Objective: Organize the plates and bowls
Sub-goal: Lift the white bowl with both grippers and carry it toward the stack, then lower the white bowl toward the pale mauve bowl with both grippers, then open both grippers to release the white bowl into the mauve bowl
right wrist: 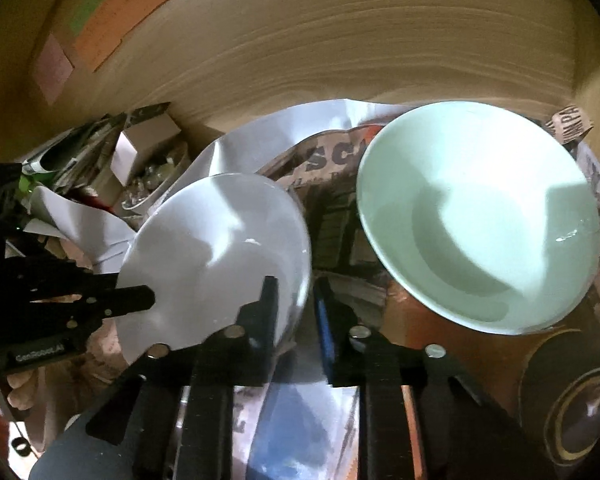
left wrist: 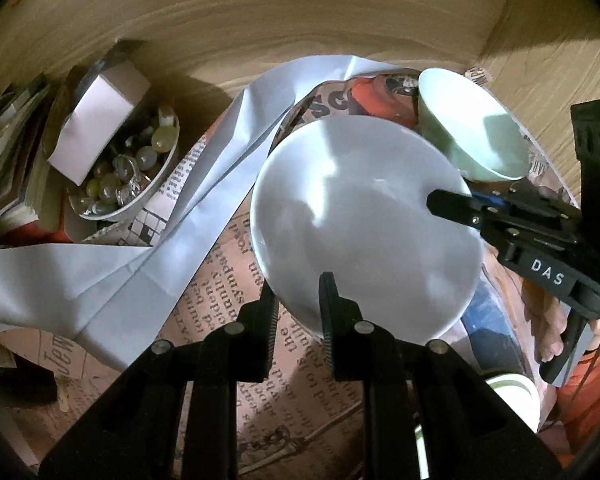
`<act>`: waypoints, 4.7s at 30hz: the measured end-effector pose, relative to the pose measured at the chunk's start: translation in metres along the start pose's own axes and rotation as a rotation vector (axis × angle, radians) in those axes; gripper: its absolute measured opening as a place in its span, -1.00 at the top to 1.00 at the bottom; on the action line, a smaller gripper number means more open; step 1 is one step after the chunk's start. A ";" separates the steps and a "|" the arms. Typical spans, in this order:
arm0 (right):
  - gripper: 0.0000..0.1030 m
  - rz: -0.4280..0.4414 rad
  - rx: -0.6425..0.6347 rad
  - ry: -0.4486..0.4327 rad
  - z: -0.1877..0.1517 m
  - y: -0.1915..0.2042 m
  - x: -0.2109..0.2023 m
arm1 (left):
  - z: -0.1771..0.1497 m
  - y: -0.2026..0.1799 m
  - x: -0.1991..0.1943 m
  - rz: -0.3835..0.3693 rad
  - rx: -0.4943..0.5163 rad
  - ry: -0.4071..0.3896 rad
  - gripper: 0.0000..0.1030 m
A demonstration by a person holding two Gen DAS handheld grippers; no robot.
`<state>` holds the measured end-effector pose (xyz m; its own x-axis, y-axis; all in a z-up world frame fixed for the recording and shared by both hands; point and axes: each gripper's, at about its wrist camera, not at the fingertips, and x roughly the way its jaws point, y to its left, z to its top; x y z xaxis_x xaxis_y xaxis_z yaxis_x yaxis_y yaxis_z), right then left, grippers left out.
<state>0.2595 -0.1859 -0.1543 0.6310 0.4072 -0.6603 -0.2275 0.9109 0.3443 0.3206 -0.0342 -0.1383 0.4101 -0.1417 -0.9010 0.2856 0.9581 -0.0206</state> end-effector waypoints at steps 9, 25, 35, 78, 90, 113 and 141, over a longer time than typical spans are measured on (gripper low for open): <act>0.75 -0.026 -0.016 -0.032 -0.002 0.011 -0.014 | -0.005 -0.009 -0.005 0.013 -0.008 -0.021 0.62; 0.74 -0.017 -0.088 -0.157 -0.014 0.055 -0.065 | -0.041 -0.013 -0.083 0.023 -0.029 -0.198 0.62; 0.73 -0.006 -0.132 -0.218 -0.030 0.087 -0.092 | -0.076 -0.013 -0.117 0.030 -0.078 -0.295 0.62; 0.65 0.158 -0.317 -0.116 -0.106 0.215 -0.074 | -0.250 0.069 -0.179 0.102 -0.348 -0.405 0.62; 0.66 0.183 -0.327 -0.031 -0.121 0.229 -0.045 | -0.270 0.086 -0.167 0.116 -0.394 -0.358 0.62; 0.66 0.135 -0.399 -0.014 -0.126 0.232 -0.031 | -0.267 0.088 -0.163 0.190 -0.379 -0.326 0.62; 0.11 0.003 -0.320 -0.249 -0.083 0.175 -0.101 | -0.206 0.043 -0.209 0.172 -0.261 -0.552 -0.27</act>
<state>0.0942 -0.0625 -0.0830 0.7813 0.4172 -0.4642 -0.4245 0.9005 0.0947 0.0690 0.0877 -0.0401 0.8374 -0.0205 -0.5462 -0.0165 0.9979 -0.0628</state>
